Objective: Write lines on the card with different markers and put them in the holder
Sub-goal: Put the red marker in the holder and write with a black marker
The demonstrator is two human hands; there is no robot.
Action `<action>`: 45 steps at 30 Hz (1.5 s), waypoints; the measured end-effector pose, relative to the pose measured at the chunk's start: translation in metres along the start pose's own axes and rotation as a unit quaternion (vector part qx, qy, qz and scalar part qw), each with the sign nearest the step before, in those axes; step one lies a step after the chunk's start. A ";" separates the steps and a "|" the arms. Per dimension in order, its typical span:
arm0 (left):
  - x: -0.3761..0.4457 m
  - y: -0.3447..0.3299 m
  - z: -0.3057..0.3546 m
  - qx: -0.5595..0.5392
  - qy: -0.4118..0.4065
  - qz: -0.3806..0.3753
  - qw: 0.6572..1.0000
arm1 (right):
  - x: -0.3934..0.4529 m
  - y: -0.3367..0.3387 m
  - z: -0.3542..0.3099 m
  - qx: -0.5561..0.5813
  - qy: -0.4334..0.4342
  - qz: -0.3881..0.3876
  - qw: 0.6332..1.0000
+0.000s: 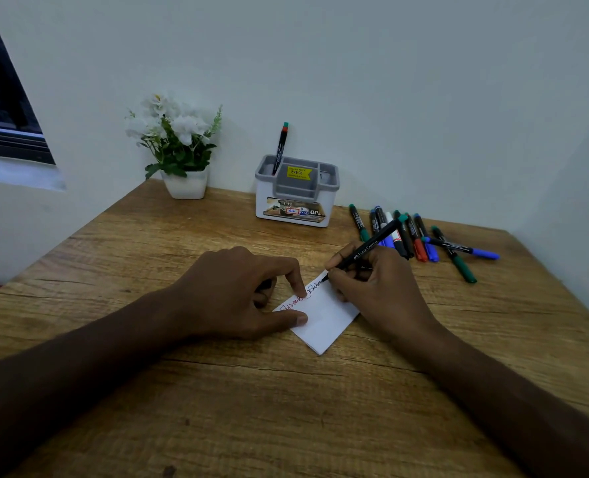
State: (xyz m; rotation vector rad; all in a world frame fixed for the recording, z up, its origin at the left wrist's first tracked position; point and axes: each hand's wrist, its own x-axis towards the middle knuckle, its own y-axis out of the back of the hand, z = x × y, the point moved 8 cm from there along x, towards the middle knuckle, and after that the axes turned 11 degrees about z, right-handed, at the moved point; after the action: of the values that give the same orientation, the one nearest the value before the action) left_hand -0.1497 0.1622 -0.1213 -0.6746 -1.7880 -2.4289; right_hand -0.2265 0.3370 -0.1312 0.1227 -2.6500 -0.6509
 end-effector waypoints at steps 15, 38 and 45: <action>-0.001 0.001 0.001 -0.007 0.007 -0.004 1.000 | 0.000 0.001 0.002 -0.004 -0.009 0.006 1.000; 0.001 -0.002 -0.002 -0.018 0.013 -0.011 1.000 | -0.002 0.006 -0.003 -0.010 -0.018 0.024 0.999; 0.001 -0.002 -0.003 -0.011 0.019 -0.011 1.000 | -0.005 0.015 -0.009 0.016 -0.013 0.067 0.998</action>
State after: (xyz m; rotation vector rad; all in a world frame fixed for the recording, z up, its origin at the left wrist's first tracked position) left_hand -0.1523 0.1607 -0.1231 -0.6100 -1.7661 -2.4618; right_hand -0.2180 0.3468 -0.1187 -0.0551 -2.6662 -0.5706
